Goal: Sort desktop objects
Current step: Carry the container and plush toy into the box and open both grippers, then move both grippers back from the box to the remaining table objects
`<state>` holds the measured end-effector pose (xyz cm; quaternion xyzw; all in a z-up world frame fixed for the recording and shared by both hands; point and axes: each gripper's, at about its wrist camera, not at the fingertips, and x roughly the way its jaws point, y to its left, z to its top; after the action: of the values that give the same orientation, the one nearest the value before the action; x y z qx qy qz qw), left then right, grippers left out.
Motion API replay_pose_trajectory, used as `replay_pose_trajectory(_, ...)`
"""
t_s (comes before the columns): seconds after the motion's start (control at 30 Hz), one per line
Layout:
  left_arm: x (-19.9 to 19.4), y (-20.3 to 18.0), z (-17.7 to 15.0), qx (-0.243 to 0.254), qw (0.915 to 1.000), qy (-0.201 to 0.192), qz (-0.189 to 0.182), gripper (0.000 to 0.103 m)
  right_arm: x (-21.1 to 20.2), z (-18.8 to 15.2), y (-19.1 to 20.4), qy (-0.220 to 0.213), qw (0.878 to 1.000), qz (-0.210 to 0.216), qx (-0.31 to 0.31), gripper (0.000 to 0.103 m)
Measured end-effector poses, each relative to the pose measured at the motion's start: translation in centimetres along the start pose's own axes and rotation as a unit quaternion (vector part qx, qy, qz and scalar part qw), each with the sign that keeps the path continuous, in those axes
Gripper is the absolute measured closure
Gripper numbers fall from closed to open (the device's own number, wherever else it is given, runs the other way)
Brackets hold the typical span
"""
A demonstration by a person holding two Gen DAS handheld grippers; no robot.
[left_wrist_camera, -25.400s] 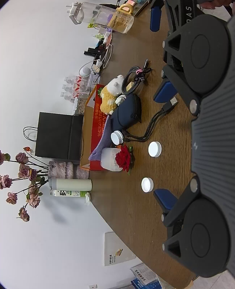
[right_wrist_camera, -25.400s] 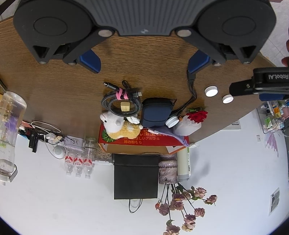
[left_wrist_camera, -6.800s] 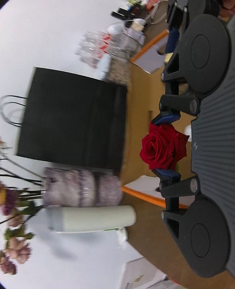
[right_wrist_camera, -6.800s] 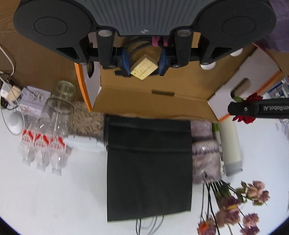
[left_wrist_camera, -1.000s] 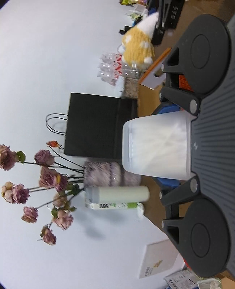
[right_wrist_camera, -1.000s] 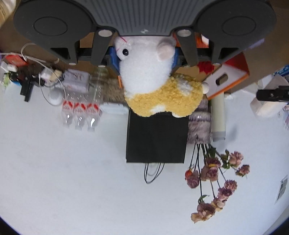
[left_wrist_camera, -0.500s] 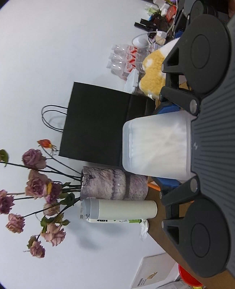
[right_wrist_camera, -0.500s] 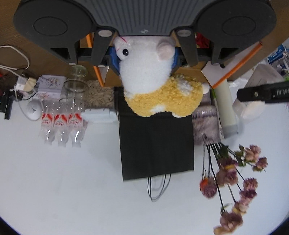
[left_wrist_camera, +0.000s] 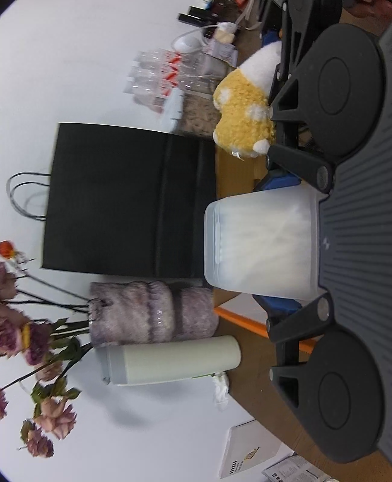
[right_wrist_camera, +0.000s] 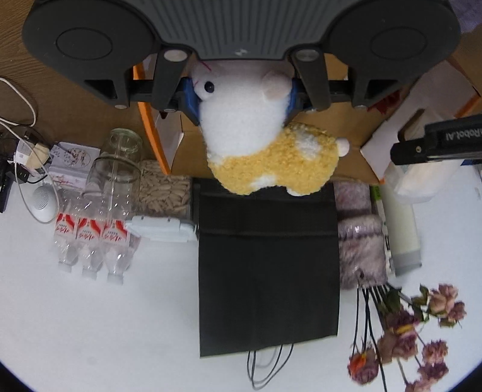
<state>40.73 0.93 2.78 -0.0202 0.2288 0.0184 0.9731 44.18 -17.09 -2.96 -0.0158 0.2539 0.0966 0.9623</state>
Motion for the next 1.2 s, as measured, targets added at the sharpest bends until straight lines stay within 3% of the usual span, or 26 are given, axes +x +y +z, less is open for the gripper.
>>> replay_pose_trajectory(0.2, 1.9, 0.0, -1.3, 0.008, 0.9992, 0.040, 0.005, 0.037, 1.0, -0.9, 0.6, 0.029, 0.999, -0.002, -0.017, 0.050)
replay_pose_trajectory(0.33, 2.4, -0.2, -2.2, 0.018, 0.9985, 0.049, 0.014, 0.037, 1.4, -1.6, 1.0, 0.052, 0.998, -0.001, -0.030, 0.047)
replay_pose_trajectory(0.47, 2.4, -0.8, -2.8, 0.034, 0.9981, 0.046, 0.021, 0.034, 1.4, -2.0, 1.4, 0.050, 0.998, -0.011, -0.040, 0.040)
replay_pose_trajectory(0.5, 2.2, -0.7, -2.8, 0.033, 0.9984, 0.041, 0.020, 0.031, 1.3, -2.1, 1.4, 0.050, 0.998, -0.009, -0.039, 0.038)
replay_pose_trajectory(0.57, 1.9, -0.8, -2.8, 0.028, 0.9988, 0.030, 0.028, 0.000, 1.2, -2.1, 1.5, 0.049, 0.998, -0.004, -0.038, 0.034)
replay_pose_trajectory(0.63, 1.6, -0.9, -2.7, 0.030, 0.9989, 0.017, 0.030, 0.000, 0.9, -2.0, 1.6, 0.046, 0.998, 0.009, -0.036, 0.022)
replay_pose_trajectory(0.67, 1.4, -1.0, -2.6, 0.032, 0.9990, 0.014, 0.027, 0.000, 0.8, -2.0, 1.7, 0.043, 0.998, 0.013, -0.036, 0.002)
replay_pose_trajectory(0.7, 1.2, -1.1, -2.6, 0.032, 0.9992, 0.010, 0.023, 0.000, 0.5, -1.9, 1.8, 0.036, 0.999, 0.006, -0.035, 0.000)
replay_pose_trajectory(1.2, -0.4, -1.5, -2.5, 0.030, 0.9990, -0.027, 0.019, 0.000, -0.6, -1.6, 1.8, 0.017, 0.999, 0.001, -0.036, 0.000)
